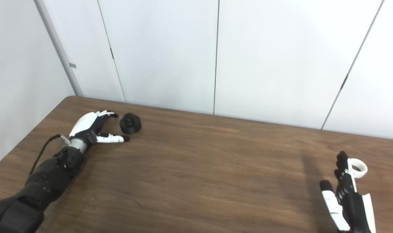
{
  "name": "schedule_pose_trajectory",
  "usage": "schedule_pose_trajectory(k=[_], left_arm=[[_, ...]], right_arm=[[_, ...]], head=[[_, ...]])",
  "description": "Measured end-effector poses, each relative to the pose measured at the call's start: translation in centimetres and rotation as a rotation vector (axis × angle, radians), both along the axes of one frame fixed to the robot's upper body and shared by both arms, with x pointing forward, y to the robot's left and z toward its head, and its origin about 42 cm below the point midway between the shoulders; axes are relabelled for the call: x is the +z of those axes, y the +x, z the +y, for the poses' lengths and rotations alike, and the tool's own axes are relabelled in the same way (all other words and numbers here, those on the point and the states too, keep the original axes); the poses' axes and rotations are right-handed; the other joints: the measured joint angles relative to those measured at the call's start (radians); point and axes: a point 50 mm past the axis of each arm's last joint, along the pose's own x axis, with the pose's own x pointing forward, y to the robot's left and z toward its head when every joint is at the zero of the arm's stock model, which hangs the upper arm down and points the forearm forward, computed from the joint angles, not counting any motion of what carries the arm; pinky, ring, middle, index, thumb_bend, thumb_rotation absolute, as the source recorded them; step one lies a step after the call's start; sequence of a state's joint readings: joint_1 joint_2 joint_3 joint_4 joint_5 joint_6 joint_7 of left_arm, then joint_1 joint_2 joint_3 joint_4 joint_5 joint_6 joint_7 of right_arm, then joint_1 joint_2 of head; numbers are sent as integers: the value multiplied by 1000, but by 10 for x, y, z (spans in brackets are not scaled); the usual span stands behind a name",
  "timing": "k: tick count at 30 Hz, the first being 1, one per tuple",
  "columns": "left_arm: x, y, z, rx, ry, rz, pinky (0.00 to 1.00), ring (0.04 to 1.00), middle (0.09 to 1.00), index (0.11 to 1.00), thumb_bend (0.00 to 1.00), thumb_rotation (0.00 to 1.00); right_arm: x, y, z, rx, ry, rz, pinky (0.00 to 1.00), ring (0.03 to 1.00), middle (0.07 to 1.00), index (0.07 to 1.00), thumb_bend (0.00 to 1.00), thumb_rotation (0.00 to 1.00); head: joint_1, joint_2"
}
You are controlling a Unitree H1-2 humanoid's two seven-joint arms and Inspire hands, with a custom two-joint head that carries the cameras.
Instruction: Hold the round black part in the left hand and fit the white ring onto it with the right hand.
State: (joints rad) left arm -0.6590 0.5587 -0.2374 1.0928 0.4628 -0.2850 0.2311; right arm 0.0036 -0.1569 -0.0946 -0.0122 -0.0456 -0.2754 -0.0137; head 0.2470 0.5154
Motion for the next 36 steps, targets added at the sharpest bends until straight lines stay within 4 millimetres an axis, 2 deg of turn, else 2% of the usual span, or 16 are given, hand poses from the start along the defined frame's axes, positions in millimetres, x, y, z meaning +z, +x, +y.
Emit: schedule_pose_trajectory(k=[8,18,22,36], left_arm=[[1,4,-3,0,-16,0,1000,989,943,814,1000,402],[2,6,-5,-6,-23,-1,1000,992,938,798,981,377],[3,7,-7,-10,-22,-1,1000,992,933,788,966,361],[3,10,-13,-26,-30,-3,1000,987,919,768,956,333]], right_arm=[[0,-3,1,0,7,5,978,1000,1000,1000,376,777],[-1,-5,4,-14,-5,21,965,995,983,985,392,774],[-1,-6,5,-25,-11,23,993,1000,983,984,406,779],[-1,-6,6,-26,-8,26,1000,1000,990,995,394,778]], head=[[-11,2],[-17,6],[-18,8],[-23,11]])
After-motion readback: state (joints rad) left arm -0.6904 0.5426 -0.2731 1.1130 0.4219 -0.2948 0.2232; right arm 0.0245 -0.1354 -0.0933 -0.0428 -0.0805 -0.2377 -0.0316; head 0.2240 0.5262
